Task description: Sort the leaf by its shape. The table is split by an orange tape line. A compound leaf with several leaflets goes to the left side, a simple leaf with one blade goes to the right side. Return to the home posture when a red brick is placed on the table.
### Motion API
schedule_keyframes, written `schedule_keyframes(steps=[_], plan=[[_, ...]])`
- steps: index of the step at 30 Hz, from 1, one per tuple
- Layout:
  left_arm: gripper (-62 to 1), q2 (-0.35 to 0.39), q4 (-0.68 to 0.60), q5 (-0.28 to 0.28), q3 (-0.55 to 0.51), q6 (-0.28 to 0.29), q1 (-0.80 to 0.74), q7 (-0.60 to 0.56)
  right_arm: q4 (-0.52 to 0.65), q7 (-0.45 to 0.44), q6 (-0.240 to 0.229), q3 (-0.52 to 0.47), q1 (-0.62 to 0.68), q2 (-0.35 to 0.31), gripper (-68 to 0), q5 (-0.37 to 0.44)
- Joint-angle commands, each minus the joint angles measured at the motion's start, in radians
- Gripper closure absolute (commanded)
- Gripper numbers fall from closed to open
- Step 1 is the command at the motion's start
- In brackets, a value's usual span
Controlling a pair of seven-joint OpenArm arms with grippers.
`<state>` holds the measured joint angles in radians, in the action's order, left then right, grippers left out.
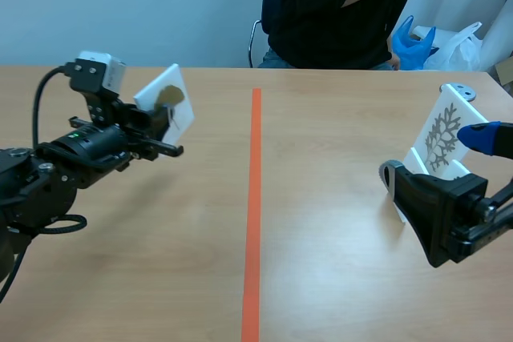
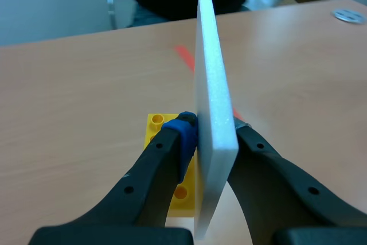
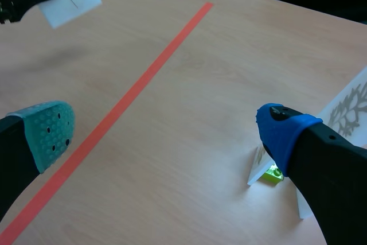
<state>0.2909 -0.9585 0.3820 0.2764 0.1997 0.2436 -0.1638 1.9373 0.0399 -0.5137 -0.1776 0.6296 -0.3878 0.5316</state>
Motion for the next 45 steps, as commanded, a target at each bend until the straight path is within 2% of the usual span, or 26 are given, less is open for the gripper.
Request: schedule_keyframes(steps=[1,6,10,15,19,28,36,45], plan=[[-6.7,0.004,0.006,0.005,-0.023,-0.014,0.014,-0.018,0.007,-0.012,0.000,-0.011,-0.012,0.000,-67.9,0.012],[-6.7,0.031,0.026,0.004,-0.077,-0.084,0.014,-0.018,0.007,-0.012,0.000,-0.011,-0.012,0.000,-67.9,0.012],[-6.5,0.053,0.064,0.005,-0.102,-0.108,0.014,-0.019,0.007,-0.011,0.000,-0.011,-0.012,0.000,-67.9,0.012],[-6.5,0.062,0.151,0.066,-0.145,-0.135,0.025,-0.037,0.007,-0.011,0.000,-0.011,-0.012,0.000,-67.9,0.012],[-6.5,0.062,0.221,0.100,-0.184,-0.135,0.032,-0.088,0.007,-0.003,0.000,-0.011,-0.012,0.000,-67.9,0.012],[-6.6,0.061,0.346,0.101,-0.190,-0.134,0.037,-0.247,0.007,0.000,0.000,-0.011,-0.011,0.000,-67.9,0.012],[-6.6,0.058,0.406,0.101,-0.186,-0.134,0.037,-0.254,0.007,0.000,0.000,-0.011,-0.011,0.000,-67.9,0.012],[-7.3,0.059,0.410,0.101,-0.186,-0.122,0.037,-0.239,0.007,0.000,0.000,-0.011,-0.011,0.000,-67.9,0.016]])
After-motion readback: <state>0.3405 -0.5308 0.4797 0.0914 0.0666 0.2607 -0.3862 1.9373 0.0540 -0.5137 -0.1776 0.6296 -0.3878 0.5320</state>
